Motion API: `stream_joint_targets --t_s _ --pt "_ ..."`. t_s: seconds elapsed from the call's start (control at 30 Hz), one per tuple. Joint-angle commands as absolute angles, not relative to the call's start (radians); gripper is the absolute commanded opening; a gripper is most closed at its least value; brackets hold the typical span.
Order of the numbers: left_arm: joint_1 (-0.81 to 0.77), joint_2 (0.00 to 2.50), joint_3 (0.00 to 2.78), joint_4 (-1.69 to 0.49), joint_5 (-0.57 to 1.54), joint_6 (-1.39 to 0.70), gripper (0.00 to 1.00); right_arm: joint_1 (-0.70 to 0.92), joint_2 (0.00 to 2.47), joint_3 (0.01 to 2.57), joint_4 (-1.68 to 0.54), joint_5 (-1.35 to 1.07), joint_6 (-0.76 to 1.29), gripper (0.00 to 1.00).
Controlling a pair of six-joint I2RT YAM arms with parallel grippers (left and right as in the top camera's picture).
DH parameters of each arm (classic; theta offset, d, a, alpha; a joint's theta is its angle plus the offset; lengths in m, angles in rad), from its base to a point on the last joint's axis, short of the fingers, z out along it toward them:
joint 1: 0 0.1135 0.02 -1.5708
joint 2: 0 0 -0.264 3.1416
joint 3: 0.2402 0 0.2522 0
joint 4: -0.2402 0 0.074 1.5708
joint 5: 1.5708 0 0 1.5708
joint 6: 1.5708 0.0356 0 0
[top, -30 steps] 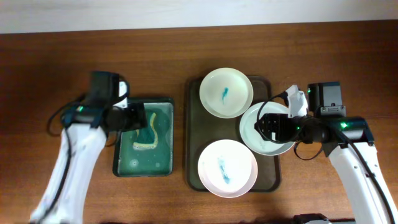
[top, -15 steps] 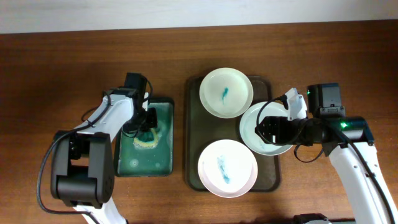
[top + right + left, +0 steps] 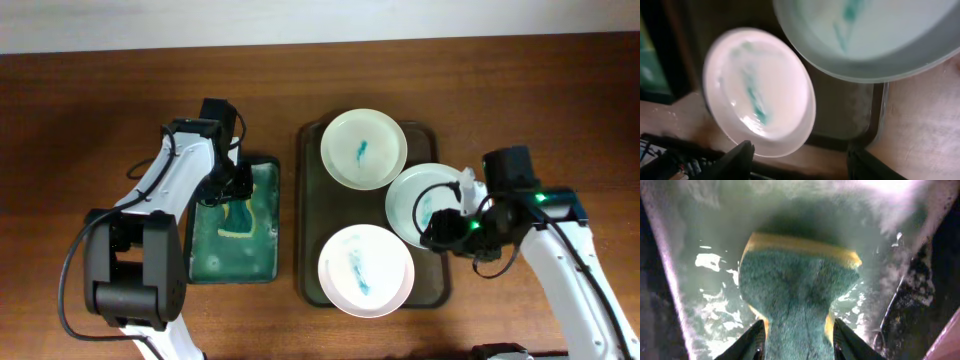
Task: Clean dirty plates on tray and stack at the side
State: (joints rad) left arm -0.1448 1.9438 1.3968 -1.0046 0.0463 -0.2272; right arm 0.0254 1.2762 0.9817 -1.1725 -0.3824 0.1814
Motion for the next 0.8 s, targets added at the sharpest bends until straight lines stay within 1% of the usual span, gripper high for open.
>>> stream_joint_targets --t_s 0.0,0.03,0.1,0.13,0.17,0.2,0.3,0.4,0.47,0.5,0.53,0.6,0.67,0.73,0.77 --pt "-0.149 1.951 1.320 -0.951 0.065 -0.223 0.38 0.025 1.315 0.903 -1.150 -0.373 0.191 0.59" --pt "-0.149 1.953 1.286 -0.911 0.091 -0.224 0.33 0.034 1.323 0.880 -1.130 -0.378 0.191 0.59" --pt "-0.149 1.959 1.246 -0.865 0.113 -0.234 0.25 0.059 1.332 0.855 -1.100 -0.398 0.192 0.59" --pt "-0.149 1.965 1.225 -0.842 0.110 -0.238 0.15 0.082 1.336 0.848 -1.090 -0.400 0.192 0.58" --pt "-0.149 1.970 1.213 -0.828 0.109 -0.238 0.02 0.099 1.338 0.844 -1.084 -0.400 0.192 0.58" --pt "-0.149 1.971 1.208 -0.823 0.109 -0.238 0.00 0.117 1.340 0.839 -1.080 -0.397 0.200 0.58" --pt "-0.148 1.968 1.226 -0.837 0.109 -0.238 0.00 0.156 1.360 0.812 -1.042 -0.361 0.276 0.59" --pt "-0.148 1.958 1.300 -0.920 0.113 -0.238 0.00 0.160 1.410 0.778 -0.975 -0.362 0.297 0.57" --pt "-0.148 1.931 1.378 -0.994 0.113 -0.237 0.00 0.162 1.464 0.767 -0.941 -0.367 0.297 0.50" --pt "-0.148 1.912 1.409 -1.019 0.113 -0.237 0.00 0.168 1.490 0.764 -0.923 -0.372 0.294 0.50" --pt "-0.149 1.889 1.434 -1.039 0.113 -0.237 0.00 0.178 1.516 0.762 -0.902 -0.380 0.293 0.47" --pt "-0.149 1.827 1.473 -1.068 0.113 -0.237 0.00 0.216 1.567 0.762 -0.838 -0.400 0.293 0.28" --pt "-0.149 1.790 1.477 -1.072 0.114 -0.237 0.00 0.240 1.581 0.763 -0.796 -0.400 0.294 0.20" --pt "-0.149 1.749 1.477 -1.086 0.117 -0.237 0.00 0.249 1.582 0.767 -0.757 -0.398 0.294 0.06" --pt "-0.149 1.736 1.477 -1.093 0.119 -0.237 0.00 0.247 1.582 0.772 -0.739 -0.387 0.294 0.04"
